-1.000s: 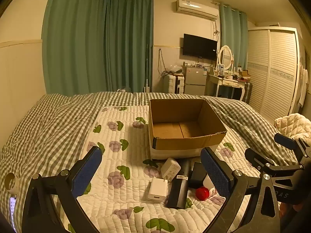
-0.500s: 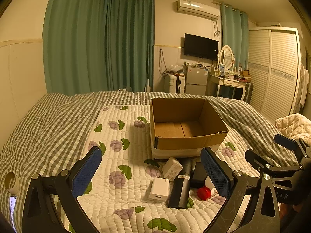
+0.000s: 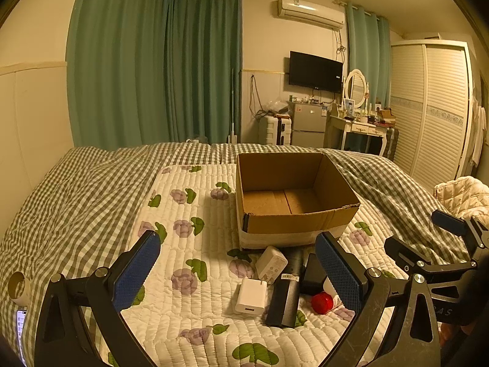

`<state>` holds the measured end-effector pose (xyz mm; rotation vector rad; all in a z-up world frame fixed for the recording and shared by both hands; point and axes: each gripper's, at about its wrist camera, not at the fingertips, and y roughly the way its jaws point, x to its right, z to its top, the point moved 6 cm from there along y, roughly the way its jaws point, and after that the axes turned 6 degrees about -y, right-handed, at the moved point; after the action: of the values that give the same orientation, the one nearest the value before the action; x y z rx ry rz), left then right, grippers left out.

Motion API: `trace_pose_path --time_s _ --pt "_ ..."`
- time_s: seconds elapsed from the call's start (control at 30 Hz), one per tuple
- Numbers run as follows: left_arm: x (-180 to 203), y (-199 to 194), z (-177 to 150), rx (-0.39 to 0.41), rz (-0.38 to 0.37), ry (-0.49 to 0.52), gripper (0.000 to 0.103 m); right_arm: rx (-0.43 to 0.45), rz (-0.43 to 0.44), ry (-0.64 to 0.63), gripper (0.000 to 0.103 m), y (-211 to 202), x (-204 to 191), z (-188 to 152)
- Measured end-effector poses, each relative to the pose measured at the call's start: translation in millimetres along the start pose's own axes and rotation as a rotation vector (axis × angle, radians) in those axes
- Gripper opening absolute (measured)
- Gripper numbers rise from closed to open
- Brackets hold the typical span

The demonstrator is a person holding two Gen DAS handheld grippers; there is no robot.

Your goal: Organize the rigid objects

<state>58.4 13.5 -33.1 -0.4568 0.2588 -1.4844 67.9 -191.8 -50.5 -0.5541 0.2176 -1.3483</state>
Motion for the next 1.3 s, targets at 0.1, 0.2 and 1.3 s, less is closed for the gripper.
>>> trace_pose_path --time_s 0.1,0.2,1.3 --pt "0.3 0.4 -0.1 0.0 0.0 0.001 0.103 0.0 -0.001 -0.004 0.103 -0.3 -0.3 -0.1" --pt "0.4 0.5 -0.8 -0.001 -0.002 0.004 0.103 0.0 -0.002 -0.002 0.103 -0.6 -1.0 0.4" --pt "2.7 0.3 -0.9 0.003 -0.004 0.016 0.103 -0.002 0.0 -0.003 0.103 -0.2 -0.3 2.3"
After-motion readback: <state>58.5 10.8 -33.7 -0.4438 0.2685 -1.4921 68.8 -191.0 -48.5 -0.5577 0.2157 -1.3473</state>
